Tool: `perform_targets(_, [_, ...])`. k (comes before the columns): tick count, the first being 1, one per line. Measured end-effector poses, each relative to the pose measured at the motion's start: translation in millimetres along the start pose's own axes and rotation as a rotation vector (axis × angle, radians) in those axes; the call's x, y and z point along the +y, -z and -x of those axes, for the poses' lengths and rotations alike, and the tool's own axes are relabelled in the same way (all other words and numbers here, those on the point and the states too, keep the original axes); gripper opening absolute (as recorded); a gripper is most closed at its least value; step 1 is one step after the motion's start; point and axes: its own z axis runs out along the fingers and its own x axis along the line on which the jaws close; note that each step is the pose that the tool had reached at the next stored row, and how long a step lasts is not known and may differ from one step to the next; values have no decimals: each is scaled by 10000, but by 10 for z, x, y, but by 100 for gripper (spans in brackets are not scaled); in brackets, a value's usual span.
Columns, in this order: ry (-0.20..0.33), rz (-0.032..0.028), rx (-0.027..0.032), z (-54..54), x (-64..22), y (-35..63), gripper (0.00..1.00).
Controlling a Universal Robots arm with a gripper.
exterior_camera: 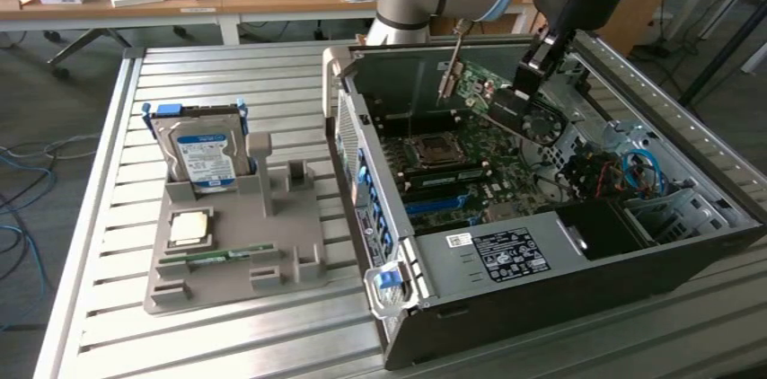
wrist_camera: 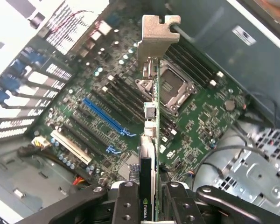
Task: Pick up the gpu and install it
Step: 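Insert the gpu into the slot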
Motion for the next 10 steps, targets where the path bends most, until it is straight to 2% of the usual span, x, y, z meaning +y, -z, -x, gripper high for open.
perform_targets(10, [1721,45,90,0,0,-10,26])
